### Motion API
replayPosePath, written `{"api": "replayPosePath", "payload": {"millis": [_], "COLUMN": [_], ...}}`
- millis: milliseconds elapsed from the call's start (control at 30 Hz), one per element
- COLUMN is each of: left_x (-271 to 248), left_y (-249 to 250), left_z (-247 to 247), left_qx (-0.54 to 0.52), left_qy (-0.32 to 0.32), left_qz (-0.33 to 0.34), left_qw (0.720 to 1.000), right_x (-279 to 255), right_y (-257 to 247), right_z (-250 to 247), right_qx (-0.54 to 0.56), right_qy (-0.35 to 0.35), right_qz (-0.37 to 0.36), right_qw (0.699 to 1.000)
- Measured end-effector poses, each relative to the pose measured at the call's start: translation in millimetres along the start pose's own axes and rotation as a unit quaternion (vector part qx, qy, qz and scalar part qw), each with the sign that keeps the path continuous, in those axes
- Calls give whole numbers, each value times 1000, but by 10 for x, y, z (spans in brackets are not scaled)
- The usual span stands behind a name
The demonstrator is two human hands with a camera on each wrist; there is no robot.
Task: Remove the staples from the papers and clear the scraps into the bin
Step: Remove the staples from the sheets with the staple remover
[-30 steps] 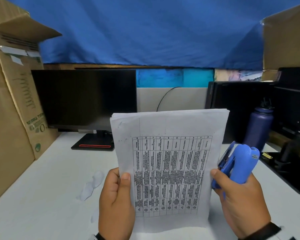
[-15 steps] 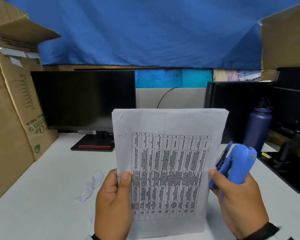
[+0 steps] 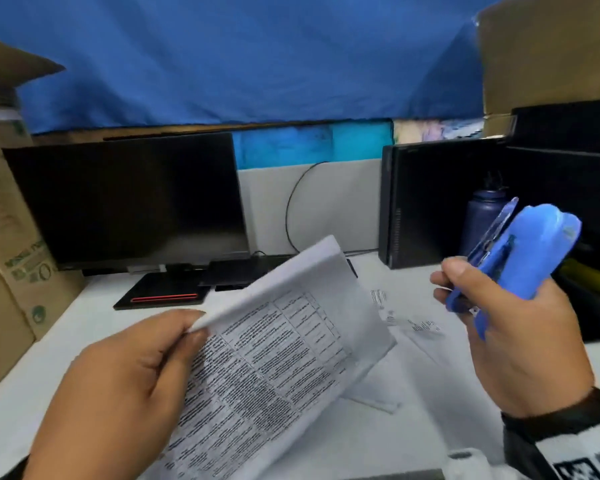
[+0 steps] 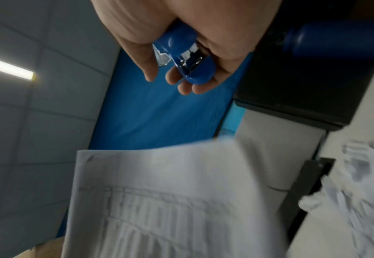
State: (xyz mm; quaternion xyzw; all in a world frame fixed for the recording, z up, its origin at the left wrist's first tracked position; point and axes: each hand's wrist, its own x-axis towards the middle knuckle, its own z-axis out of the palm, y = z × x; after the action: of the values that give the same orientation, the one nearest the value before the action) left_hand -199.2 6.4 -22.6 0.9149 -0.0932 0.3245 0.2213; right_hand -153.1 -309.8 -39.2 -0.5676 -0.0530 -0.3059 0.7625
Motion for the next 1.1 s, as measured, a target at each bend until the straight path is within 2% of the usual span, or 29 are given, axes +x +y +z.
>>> {"api": "replayPosePath", "payload": {"millis": [100,200,400,600,767,900,1100], "left_x": [9,19,14,-33,-105,-152,-168], "left_y": [85,156,254,321,440,529,542], "left_z": [49,110,249,375,488,525,588], "left_qx": [72,106,123,90,41,32,42], "left_qy": [-53,-85,-139,-151,-165,-176,-168], "left_qz": [37,76,88,67,45,46,55], "left_qw": [995,988,979,982,984,983,983], "right_x": [-55,-169,-296,-308,-344,-337,-310], "right_y": [-54,-3,115,128,127,133,142], "right_z": [85,176,259,251,252,253,221], "right_qx": [-16,-7,-56,-106,-100,-65,-81], "right_qy": [-31,-35,-13,11,26,38,55], "right_qz": [-22,-24,-25,7,16,18,4], "right_qw": [999,999,998,994,994,997,995]}}
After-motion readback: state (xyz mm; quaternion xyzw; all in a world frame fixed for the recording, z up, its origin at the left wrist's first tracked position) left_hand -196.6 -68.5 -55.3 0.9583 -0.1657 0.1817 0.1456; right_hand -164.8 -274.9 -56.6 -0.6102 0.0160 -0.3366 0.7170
